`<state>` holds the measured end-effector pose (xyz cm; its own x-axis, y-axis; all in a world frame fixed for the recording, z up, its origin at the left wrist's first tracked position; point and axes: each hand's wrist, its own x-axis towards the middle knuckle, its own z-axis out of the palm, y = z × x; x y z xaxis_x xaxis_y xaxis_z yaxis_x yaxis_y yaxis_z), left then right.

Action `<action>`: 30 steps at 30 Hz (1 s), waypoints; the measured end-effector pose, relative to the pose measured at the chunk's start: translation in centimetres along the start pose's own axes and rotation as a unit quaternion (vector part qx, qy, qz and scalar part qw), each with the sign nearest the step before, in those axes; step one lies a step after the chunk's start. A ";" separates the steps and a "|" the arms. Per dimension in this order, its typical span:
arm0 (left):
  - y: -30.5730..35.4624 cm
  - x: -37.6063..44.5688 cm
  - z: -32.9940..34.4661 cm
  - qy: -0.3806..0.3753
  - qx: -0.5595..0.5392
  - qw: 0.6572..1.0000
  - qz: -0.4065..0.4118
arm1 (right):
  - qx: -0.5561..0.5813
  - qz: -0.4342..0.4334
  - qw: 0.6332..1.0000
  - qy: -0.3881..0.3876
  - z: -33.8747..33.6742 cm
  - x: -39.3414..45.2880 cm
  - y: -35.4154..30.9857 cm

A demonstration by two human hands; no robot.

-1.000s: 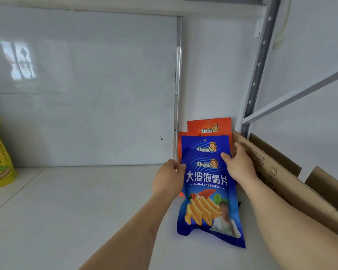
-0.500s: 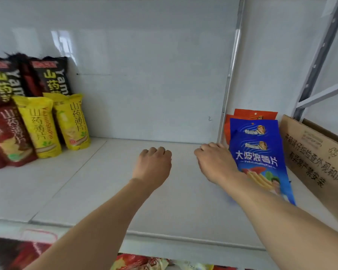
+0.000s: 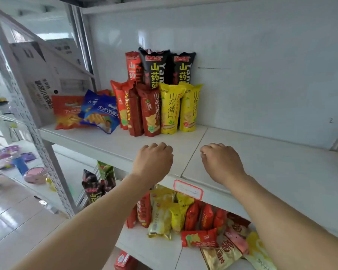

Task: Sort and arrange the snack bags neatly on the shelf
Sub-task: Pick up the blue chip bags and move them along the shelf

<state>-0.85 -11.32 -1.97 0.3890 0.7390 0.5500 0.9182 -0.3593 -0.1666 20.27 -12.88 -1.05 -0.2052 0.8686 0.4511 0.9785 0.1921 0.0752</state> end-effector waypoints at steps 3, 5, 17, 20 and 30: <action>-4.8 -2.1 -0.1 -0.009 0.001 0.999 -0.037 | 0.030 -0.007 0.999 0.012 0.5 1.9 -4.9; -7.9 -2.9 -0.1 -0.013 0.000 0.998 -0.065 | 0.054 -0.007 0.998 0.014 1.1 3.5 -8.0; -26.1 -0.2 3.6 -0.004 -0.029 0.974 -0.224 | 0.251 0.009 0.967 0.034 6.9 16.5 -22.3; -30.9 1.8 5.1 0.004 -0.067 0.962 -0.264 | 0.303 0.013 0.953 0.008 8.6 20.7 -25.3; -43.6 8.5 10.8 -0.003 -0.322 0.861 -0.393 | 0.344 0.098 0.932 -0.059 15.8 32.6 -32.5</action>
<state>-36.73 16.81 1.14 -0.3316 0.9003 0.2819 0.6669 0.0123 0.7451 -18.52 16.41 -2.89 -0.0643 0.9542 0.2922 0.7603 0.2365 -0.6050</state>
